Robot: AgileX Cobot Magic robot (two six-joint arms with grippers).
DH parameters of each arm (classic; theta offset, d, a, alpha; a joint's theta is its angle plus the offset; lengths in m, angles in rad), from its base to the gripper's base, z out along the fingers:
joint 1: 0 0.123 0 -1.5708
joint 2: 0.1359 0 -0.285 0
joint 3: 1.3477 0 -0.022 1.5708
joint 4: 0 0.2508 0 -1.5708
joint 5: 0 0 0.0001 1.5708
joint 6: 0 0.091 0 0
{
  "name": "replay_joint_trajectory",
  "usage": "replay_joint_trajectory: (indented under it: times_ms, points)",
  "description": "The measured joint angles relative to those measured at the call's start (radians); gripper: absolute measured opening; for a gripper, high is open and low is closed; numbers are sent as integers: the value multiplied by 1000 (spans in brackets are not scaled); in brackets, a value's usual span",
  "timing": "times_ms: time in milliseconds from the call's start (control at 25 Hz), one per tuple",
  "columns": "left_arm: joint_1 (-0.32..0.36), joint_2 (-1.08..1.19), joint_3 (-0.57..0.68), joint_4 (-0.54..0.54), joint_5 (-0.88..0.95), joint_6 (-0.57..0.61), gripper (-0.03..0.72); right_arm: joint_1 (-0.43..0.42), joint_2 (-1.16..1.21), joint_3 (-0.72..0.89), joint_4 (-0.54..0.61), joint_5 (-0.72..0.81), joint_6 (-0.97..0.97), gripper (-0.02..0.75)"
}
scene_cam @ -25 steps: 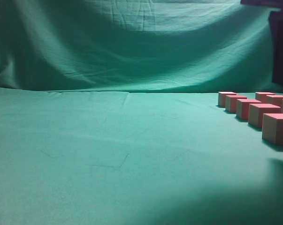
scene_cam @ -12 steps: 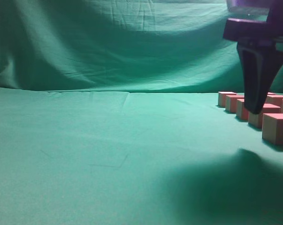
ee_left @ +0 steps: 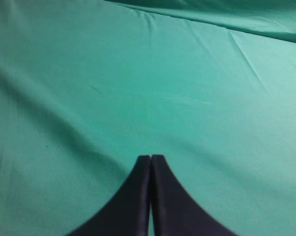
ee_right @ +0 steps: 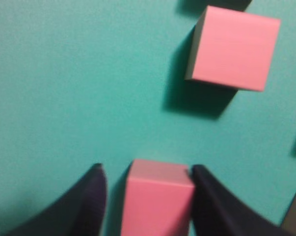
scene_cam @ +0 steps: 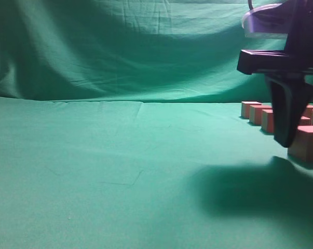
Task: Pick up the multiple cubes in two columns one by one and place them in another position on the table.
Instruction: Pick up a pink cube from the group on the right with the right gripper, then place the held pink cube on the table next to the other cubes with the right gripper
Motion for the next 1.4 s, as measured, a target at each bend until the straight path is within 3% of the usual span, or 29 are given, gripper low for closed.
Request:
replay_joint_trajectory:
  times_ms: [80,120,360,600,880,1400]
  points:
    - [0,0,0,0,0,0,0,0,5,-2,-15,2,2,265]
    - [0,0,0,0,0,0,0,0,5,-4,-27,4,4,247]
    - [0,0,0,0,0,0,0,0,9,-86,-41,92,-11,258]
    - [0,0,0,0,0,0,0,0,9,-334,52,326,-277,258]
    - [0,0,0,0,0,0,0,0,102,-601,104,455,-480,258]
    - [0,0,0,0,0,0,0,0,394,-831,175,480,-651,258]
